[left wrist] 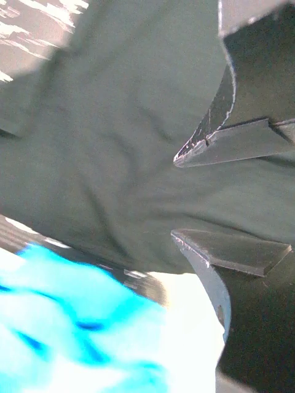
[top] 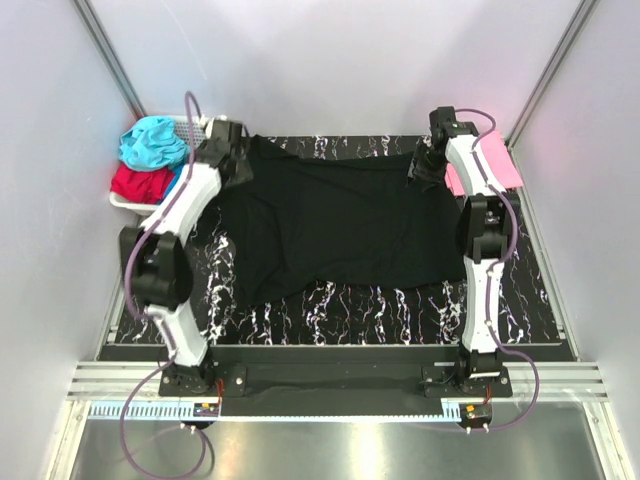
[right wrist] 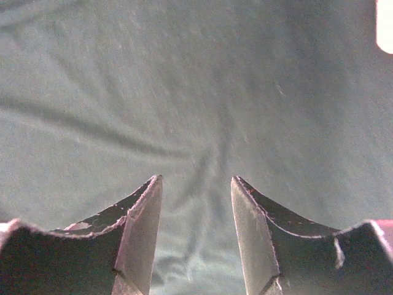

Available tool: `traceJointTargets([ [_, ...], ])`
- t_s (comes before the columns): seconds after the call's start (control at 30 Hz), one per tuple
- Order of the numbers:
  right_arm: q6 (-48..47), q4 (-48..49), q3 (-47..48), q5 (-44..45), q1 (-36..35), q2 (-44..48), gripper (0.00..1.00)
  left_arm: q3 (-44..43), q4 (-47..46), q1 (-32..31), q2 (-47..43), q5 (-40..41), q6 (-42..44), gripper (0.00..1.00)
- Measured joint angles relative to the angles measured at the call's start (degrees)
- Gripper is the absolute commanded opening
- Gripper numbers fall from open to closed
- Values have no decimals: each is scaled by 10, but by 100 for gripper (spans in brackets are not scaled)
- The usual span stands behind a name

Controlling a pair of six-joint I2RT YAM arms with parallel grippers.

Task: Fold and stack the t-shirts
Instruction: Flatten the tshirt out

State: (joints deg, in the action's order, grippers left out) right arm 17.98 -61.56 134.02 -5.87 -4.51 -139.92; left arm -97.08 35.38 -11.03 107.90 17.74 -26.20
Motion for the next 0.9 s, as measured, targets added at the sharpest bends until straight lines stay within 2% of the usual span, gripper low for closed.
traceJointTargets([
  [0.17, 10, 57, -180, 41, -3, 144, 57, 179, 27, -26, -131, -14, -32, 51],
  [0.33, 37, 104, -338, 54, -10, 262, 58, 325, 63, -74, -209, -39, -69, 53],
  [0.5, 60, 127, -446, 71, -31, 313, 57, 403, 87, -75, -282, -56, -98, 56],
  [0.67, 79, 146, -544, 79, -43, 364, 57, 471, 93, -73, -414, -73, -127, 59],
  [0.77, 90, 157, -586, 79, -43, 404, 57, 522, 90, -74, -477, -93, -144, 59],
  [0.9, 103, 174, -626, 78, -44, 442, 57, 597, 92, -74, -516, -123, -166, 59],
])
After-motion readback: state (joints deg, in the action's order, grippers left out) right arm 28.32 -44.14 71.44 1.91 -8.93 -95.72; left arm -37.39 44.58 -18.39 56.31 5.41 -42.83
